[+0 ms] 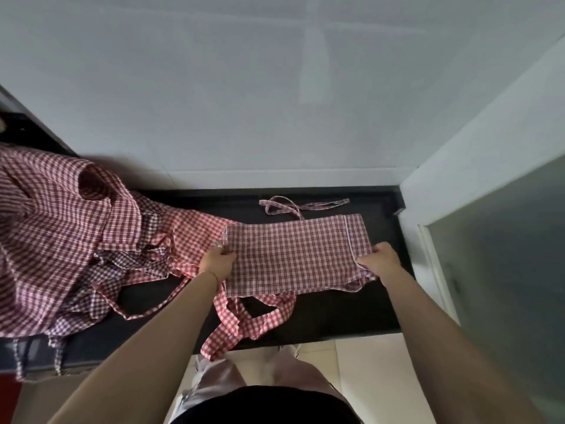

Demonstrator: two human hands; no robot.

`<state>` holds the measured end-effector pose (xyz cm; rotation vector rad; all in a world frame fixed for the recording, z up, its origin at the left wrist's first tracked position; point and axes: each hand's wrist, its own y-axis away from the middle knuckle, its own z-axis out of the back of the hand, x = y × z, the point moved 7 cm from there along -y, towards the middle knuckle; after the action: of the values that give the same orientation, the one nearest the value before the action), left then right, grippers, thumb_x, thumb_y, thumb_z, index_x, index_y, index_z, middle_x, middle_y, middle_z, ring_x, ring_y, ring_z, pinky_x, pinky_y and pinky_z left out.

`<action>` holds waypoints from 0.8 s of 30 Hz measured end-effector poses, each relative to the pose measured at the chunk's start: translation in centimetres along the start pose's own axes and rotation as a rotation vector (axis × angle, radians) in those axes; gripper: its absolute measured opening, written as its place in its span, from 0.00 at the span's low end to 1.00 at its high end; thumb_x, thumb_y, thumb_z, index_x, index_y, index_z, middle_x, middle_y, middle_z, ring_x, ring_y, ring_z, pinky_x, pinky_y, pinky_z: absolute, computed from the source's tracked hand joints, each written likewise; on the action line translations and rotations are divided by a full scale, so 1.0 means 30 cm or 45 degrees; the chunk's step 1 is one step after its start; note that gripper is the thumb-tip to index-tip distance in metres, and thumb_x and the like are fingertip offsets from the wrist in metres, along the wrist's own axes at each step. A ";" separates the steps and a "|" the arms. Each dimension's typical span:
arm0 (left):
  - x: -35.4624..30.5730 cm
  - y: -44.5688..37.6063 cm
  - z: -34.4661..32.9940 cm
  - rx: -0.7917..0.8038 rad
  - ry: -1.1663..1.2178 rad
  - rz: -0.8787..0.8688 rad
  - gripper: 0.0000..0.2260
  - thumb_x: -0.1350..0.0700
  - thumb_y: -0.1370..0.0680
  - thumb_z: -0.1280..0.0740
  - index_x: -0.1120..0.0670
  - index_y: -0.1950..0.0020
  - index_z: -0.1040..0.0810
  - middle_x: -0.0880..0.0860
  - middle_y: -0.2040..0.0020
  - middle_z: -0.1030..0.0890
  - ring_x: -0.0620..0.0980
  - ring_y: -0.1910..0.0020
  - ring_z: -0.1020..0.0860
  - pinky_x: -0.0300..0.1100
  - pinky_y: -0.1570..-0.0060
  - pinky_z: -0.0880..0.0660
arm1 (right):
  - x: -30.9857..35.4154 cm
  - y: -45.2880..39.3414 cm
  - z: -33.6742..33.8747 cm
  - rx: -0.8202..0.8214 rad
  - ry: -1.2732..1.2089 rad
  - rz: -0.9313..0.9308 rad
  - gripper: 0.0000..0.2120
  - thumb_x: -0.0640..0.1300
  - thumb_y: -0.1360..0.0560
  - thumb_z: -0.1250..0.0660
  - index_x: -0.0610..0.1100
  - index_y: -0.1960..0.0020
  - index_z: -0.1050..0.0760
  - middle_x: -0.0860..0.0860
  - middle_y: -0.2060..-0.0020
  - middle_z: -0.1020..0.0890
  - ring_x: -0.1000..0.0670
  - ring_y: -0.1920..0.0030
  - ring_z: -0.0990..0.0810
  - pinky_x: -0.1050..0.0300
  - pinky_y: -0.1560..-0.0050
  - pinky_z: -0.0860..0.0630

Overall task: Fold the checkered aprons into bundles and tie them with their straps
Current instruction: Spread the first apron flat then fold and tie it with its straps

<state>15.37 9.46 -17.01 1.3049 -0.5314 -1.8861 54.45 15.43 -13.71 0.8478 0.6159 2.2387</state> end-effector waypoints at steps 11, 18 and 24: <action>-0.176 0.162 -0.310 -0.252 -1.154 -0.957 0.26 0.45 0.19 0.44 0.47 0.21 0.43 0.54 0.19 0.46 0.57 0.20 0.52 0.60 0.23 0.56 | 0.173 0.028 -0.176 -0.406 0.719 1.076 0.25 0.50 0.18 0.46 0.46 0.22 0.39 0.44 0.22 0.38 0.43 0.21 0.45 0.43 0.22 0.46; -0.004 0.057 -0.334 -0.187 -1.411 -0.843 0.33 0.31 0.24 0.61 0.40 0.20 0.60 0.50 0.18 0.61 0.58 0.20 0.62 0.62 0.26 0.63 | -0.074 -0.057 -0.187 -0.382 0.843 0.926 0.28 0.58 0.17 0.57 0.49 0.20 0.48 0.45 0.20 0.44 0.42 0.21 0.45 0.40 0.23 0.46; -0.062 0.100 -0.359 -0.253 -1.306 -0.810 0.32 0.37 0.23 0.45 0.47 0.21 0.43 0.57 0.19 0.48 0.62 0.20 0.53 0.63 0.26 0.62 | -0.037 -0.051 -0.114 -0.418 0.445 0.789 0.21 0.51 0.16 0.48 0.44 0.27 0.33 0.44 0.29 0.29 0.43 0.30 0.29 0.46 0.29 0.32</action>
<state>26.65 9.97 -17.97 0.2738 -0.4087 -3.0208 53.30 15.00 -17.42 0.5226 0.1179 2.9797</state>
